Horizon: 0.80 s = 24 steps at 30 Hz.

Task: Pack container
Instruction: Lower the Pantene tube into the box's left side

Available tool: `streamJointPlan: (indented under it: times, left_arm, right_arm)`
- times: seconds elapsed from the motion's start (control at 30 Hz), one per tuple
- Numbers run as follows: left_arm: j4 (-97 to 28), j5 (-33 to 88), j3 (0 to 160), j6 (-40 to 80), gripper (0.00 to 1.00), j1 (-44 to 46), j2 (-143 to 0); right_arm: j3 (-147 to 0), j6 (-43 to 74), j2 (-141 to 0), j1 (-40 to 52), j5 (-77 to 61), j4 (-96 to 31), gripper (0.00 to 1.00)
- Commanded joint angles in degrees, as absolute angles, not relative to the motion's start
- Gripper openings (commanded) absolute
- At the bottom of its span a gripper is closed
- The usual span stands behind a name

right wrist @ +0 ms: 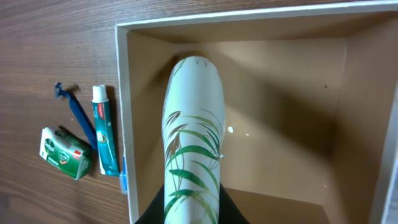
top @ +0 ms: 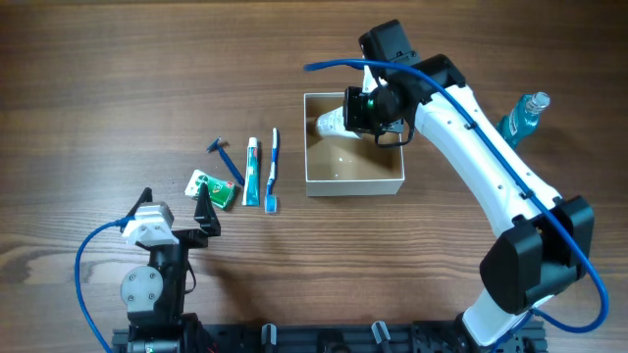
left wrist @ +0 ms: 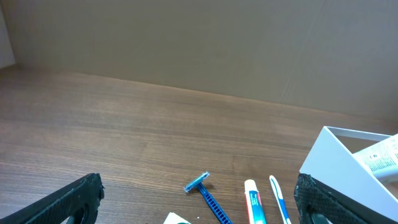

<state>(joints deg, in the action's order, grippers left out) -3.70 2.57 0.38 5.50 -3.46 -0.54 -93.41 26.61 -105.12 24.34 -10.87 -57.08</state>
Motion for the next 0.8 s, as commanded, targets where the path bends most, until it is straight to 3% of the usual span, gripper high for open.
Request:
streamJointPlan:
  times: [0.0, 0.23, 0.77]
  left_arm:
    - [-4.32, 1.87, 0.34, 6.48, 1.00, -3.18, -0.38]
    - [-4.32, 1.85, 0.34, 6.48, 1.00, -3.18, -0.38]
    - [-4.32, 1.87, 0.34, 6.48, 1.00, -3.18, -0.38]
  right_arm:
    - [-94.17, 25.41, -104.71, 24.58, -10.13, -56.53, 0.14]
    - [-94.17, 24.91, -104.71, 24.60, -10.37, -56.58, 0.19]
    - [-94.17, 23.94, -104.71, 24.60, -13.26, -55.31, 0.18]
